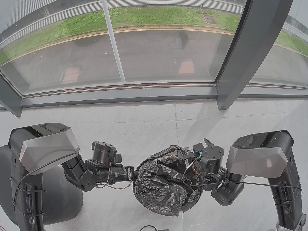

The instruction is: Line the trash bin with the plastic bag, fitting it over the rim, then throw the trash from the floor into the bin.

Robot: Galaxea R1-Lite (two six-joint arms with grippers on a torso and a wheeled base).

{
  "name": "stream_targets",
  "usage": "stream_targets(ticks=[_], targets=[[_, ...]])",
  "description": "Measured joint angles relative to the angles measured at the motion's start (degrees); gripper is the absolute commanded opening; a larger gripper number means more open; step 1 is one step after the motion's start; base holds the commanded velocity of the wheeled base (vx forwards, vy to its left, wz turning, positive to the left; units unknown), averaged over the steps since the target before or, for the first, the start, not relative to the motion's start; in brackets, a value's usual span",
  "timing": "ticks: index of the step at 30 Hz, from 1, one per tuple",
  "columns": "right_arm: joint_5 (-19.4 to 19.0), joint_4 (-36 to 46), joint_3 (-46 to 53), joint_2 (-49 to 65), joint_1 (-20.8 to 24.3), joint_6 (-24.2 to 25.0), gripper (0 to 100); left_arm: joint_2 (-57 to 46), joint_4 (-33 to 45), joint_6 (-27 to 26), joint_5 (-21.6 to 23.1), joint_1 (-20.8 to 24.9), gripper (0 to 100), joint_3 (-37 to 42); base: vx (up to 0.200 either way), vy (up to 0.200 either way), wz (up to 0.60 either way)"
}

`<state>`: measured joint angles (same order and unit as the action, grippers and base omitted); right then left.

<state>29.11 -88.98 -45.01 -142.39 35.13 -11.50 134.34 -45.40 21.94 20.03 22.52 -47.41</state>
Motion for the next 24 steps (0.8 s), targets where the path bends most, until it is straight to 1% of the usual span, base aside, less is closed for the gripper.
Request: stream_targets(ticks=[6,11,15,24], targets=[[0.0,0.2,-0.1,1.1,-0.9,4.0,100,-0.2,-0.1,0.1,0.2,0.0,0,-0.3,0.0,0.0,0.0],[-0.2,3.9,0.0,1.7,-2.6,8.5,100,-0.2,-0.1,0.1,0.3,0.1,0,-0.4,0.0,0.0,0.0],[-1.3,4.2,0.2,2.0,-2.7,8.8,100,-0.2,-0.1,0.1,0.3,0.1,0,-0.4,0.0,0.0,0.0],[-1.7,4.2,0.7,2.6,-1.8,9.0,100,-1.0,-0.1,0.2,0.3,0.1,0,0.0,0.0,0.0,0.0]])
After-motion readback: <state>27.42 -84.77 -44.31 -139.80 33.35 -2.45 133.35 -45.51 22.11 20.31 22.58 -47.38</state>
